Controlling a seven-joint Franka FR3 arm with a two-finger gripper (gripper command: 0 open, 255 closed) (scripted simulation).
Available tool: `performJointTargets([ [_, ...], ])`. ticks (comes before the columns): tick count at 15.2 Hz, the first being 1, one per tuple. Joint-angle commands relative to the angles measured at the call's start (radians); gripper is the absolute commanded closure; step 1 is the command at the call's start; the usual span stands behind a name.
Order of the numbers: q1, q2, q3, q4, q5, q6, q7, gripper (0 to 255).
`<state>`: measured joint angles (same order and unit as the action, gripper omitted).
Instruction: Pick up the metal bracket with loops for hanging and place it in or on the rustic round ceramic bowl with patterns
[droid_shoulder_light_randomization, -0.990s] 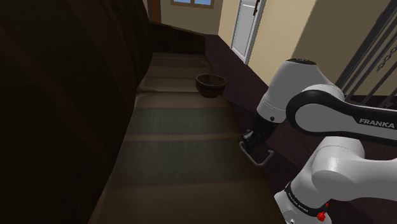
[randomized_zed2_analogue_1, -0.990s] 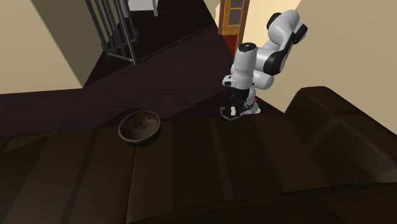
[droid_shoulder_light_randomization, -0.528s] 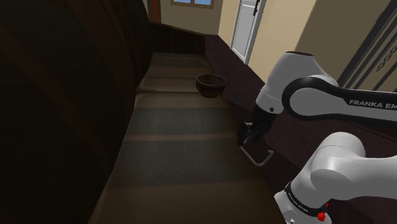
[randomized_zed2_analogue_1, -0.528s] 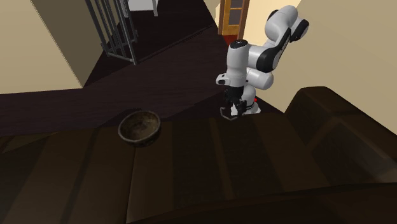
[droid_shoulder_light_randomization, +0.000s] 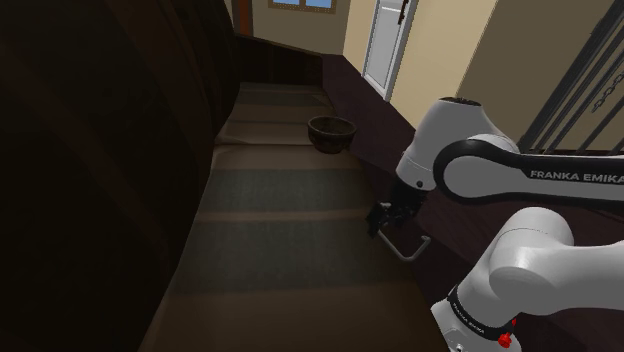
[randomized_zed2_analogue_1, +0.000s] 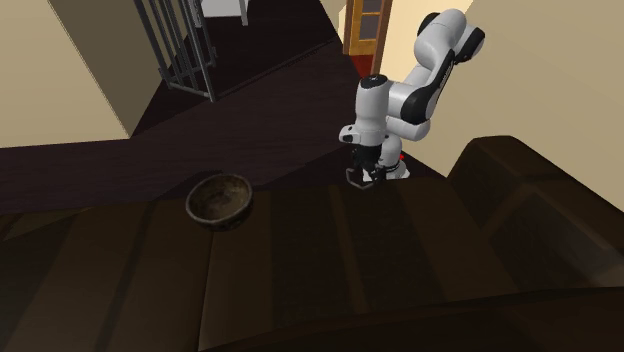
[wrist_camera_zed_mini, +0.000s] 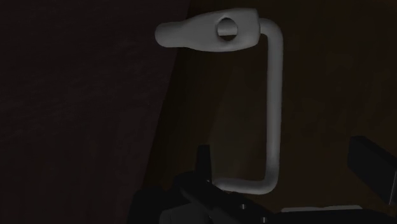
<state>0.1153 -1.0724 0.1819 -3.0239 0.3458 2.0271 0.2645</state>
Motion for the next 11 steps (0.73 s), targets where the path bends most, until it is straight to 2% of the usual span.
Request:
performJointTargets([
  [1, 0.001, 0.003, 0.002, -0.002, 0.002, 0.006, 0.0, 0],
  [5, 0.001, 0.003, 0.002, -0.002, 0.002, 0.005, 0.0, 0],
  [6, 0.001, 0.003, 0.002, -0.002, 0.002, 0.005, 0.0, 255],
  [11, 0.001, 0.003, 0.002, -0.002, 0.002, 0.005, 0.0, 255],
])
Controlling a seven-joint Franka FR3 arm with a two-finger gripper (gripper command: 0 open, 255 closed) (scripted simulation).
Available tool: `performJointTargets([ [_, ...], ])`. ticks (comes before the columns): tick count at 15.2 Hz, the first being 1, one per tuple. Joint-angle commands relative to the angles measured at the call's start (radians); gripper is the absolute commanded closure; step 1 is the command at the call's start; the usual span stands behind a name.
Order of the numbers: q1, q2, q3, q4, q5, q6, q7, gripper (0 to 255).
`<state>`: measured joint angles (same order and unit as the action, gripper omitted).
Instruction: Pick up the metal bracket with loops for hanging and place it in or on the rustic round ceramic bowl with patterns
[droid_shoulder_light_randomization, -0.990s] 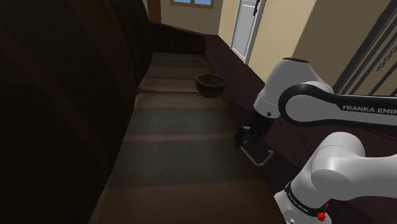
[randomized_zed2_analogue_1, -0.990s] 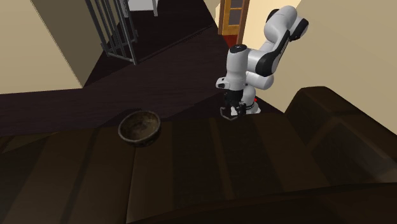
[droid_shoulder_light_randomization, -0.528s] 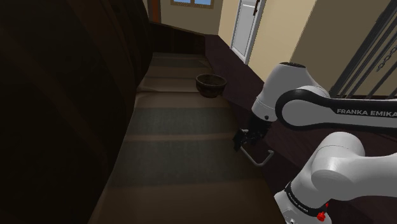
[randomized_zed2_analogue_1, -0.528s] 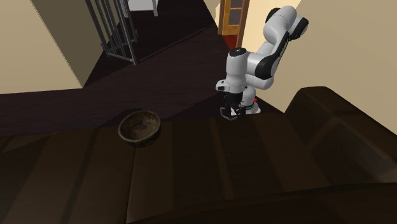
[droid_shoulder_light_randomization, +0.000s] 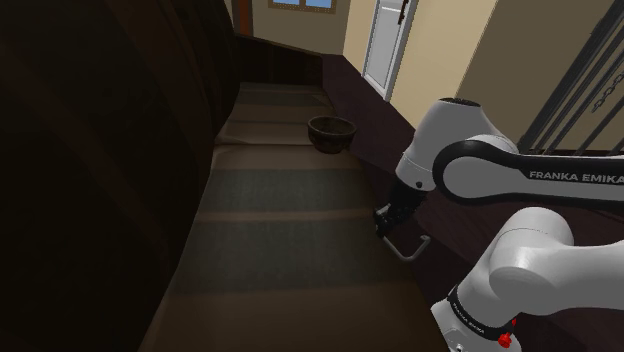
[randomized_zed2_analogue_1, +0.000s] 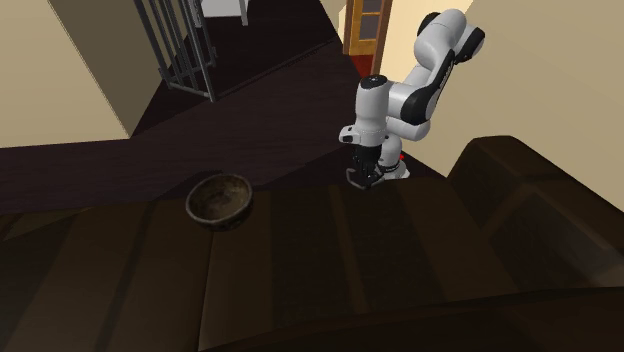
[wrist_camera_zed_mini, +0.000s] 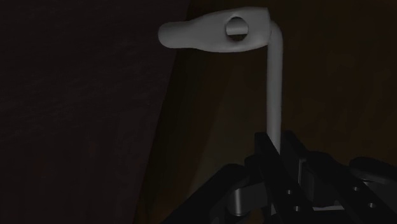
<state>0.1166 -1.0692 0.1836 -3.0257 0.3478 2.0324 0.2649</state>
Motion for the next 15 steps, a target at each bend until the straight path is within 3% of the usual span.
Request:
performJointTargets([
  [1, 0.0, 0.0, 0.0, 0.0, 0.0, 0.0, 0.0, 255],
  [4, 0.0, 0.0, 0.0, 0.0, 0.0, 0.0, 0.0, 255],
  [15, -0.024, -0.033, -0.029, 0.134, -0.043, -0.165, 0.022, 255],
])
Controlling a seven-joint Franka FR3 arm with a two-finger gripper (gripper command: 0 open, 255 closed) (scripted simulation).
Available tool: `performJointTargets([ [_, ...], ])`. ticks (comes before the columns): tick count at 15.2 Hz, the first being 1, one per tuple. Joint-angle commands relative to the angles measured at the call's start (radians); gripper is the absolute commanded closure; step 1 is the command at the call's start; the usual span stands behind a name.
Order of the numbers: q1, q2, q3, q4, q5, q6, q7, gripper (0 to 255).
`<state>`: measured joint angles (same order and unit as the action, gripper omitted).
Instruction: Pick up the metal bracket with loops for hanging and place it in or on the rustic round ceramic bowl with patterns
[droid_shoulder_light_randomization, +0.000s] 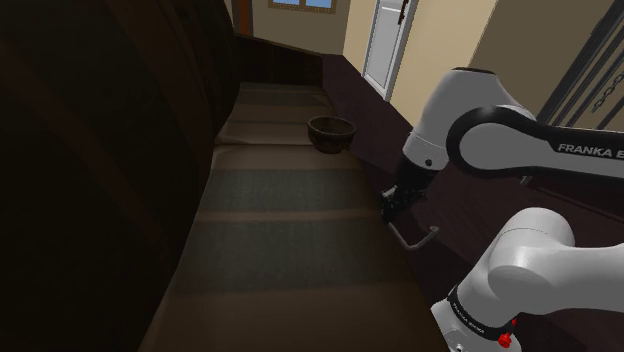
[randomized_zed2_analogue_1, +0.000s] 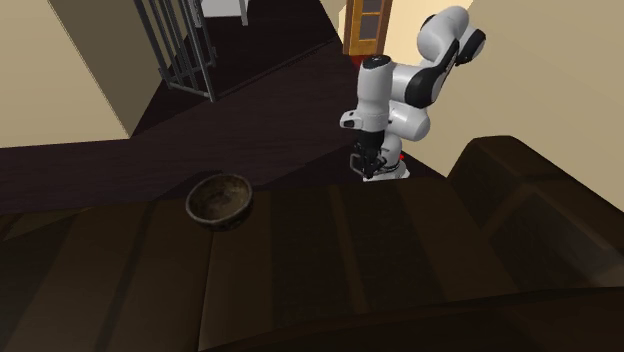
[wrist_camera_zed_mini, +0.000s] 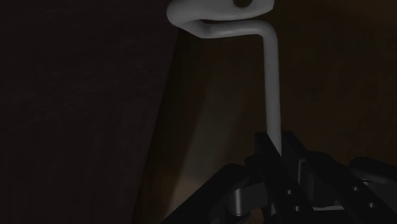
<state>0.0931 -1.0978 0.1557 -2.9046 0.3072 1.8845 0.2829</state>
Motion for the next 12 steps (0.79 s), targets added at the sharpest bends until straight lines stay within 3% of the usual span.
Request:
performJointTargets([
  [1, -0.002, -0.004, -0.003, 0.026, -0.005, -0.03, 0.006, 255],
  [12, -0.015, 0.011, -0.028, 0.179, -0.035, -0.166, 0.027, 255],
])
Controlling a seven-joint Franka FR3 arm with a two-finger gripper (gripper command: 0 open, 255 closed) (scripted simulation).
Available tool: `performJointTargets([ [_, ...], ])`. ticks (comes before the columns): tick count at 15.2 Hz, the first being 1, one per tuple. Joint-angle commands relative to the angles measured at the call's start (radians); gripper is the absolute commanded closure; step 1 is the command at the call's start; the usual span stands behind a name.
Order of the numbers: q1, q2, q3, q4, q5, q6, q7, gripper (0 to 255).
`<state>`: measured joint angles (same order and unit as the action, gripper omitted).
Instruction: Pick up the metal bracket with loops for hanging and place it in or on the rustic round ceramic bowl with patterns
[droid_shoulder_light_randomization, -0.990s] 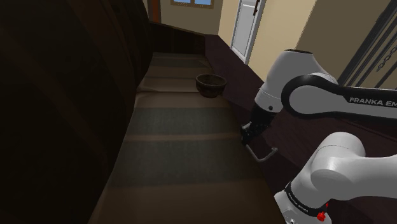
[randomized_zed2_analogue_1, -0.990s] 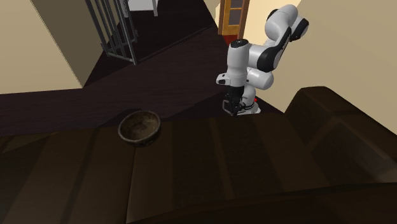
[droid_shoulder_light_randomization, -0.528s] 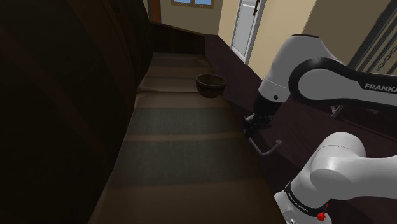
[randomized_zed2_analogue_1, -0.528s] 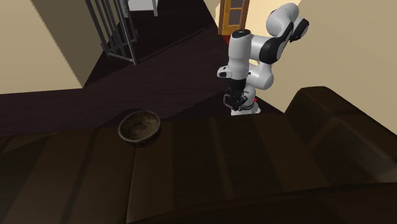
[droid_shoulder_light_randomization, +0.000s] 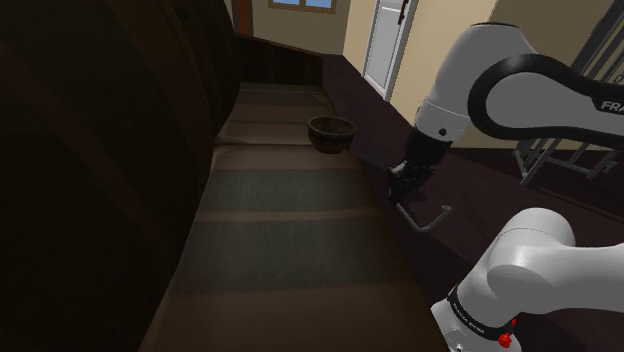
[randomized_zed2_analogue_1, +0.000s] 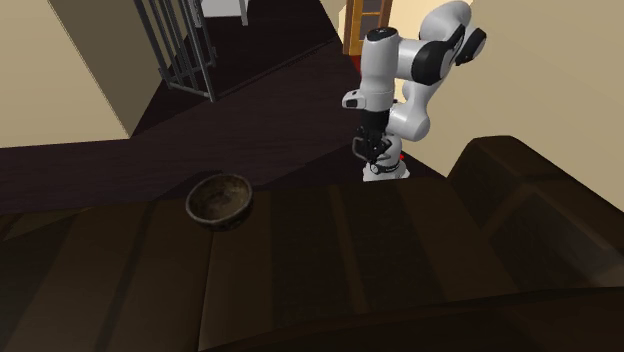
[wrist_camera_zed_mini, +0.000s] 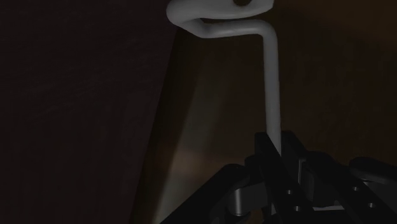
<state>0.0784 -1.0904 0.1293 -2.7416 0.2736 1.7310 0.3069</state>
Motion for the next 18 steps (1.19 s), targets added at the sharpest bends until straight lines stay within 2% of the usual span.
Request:
performJointTargets([
  [1, -0.002, 0.006, -0.003, 0.03, -0.004, -0.024, 0.004, 255],
  [12, -0.009, 0.051, -0.022, 0.197, -0.024, -0.145, 0.024, 255],
  [13, -0.009, 0.051, -0.022, 0.198, -0.025, -0.145, 0.024, 255],
  [18, -0.041, 0.246, -0.065, 0.282, -0.064, -0.046, -0.044, 255],
])
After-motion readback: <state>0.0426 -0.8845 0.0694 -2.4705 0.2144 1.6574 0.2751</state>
